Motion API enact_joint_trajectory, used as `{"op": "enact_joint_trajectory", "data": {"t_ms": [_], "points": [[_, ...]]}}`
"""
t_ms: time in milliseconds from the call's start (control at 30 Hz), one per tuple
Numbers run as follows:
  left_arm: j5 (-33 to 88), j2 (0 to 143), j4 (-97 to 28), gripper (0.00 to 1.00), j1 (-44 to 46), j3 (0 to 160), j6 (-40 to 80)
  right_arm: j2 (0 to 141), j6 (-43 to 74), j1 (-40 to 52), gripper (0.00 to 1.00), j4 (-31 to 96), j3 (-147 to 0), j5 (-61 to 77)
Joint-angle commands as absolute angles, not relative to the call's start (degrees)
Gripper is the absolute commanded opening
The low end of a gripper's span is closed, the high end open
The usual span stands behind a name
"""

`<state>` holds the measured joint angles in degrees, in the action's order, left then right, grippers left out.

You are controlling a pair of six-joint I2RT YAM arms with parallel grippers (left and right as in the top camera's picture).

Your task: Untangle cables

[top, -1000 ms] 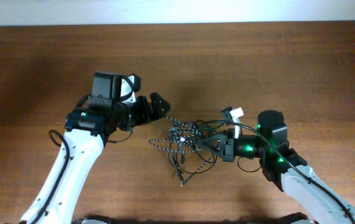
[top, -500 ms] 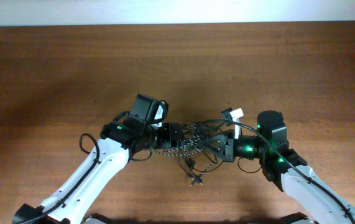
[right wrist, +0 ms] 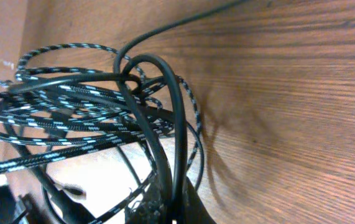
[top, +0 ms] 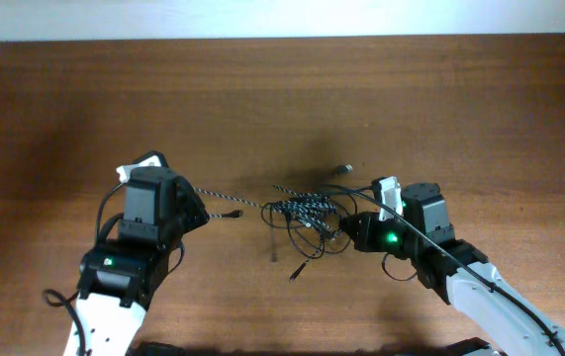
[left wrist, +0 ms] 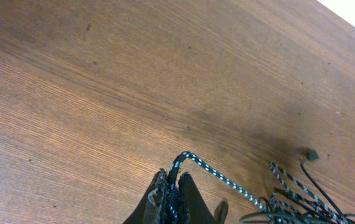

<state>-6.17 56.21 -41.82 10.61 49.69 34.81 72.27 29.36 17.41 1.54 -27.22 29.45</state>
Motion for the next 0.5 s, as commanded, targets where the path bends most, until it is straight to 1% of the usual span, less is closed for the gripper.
{"op": "enact_joint_trajectory", "data": {"t_ms": [0,67,100,133,233,267,300,333,367,400,433,467], "points": [[-13.8,53.0,-43.4,0.00,8.7,49.8,35.4,72.1,28.9,17.2,0.04,2.0,-27.3,22.1],[-14.0,50.8,-45.3,0.00,4.2,49.8,35.4,72.1,28.9,17.2,0.07,2.3,-27.3,16.2],[-14.0,49.7,-47.2,0.00,0.6,49.8,38.2,72.1,28.9,17.2,0.10,2.4,-27.3,12.1],[-13.9,49.4,-49.6,0.00,-2.6,49.8,40.6,72.1,28.9,17.2,0.10,2.3,-27.3,6.7],[-14.0,49.4,-52.4,0.00,-5.9,49.8,40.5,72.1,29.4,17.2,0.10,1.3,-27.3,-7.8],[-14.0,49.4,-52.4,0.00,-6.5,49.8,40.6,72.1,29.4,17.2,0.10,1.1,-27.3,-7.8],[-14.0,49.4,-52.4,0.00,-6.6,49.8,40.5,72.1,29.4,17.2,0.14,-0.6,-27.3,-7.8],[-14.0,49.4,-52.4,0.00,-6.6,49.8,40.5,72.1,29.4,17.2,0.21,-8.6,-27.3,-7.8],[-14.0,49.4,-52.6,0.00,-6.6,49.8,40.5,72.0,31.4,17.2,0.21,-15.4,-27.3,-7.6],[-14.7,49.4,-53.7,0.00,-6.6,49.8,40.5,72.0,37.0,17.2,0.22,-20.7,-27.3,-7.6],[-17.0,49.4,-56.3,0.00,-6.6,49.8,40.6,71.7,38.6,17.2,0.26,-24.9,-27.3,-7.6],[-18.5,49.4,-57.2,0.00,-6.6,49.8,40.6,70.7,38.6,17.2,0.36,-24.4,-27.3,-3.6]]}}
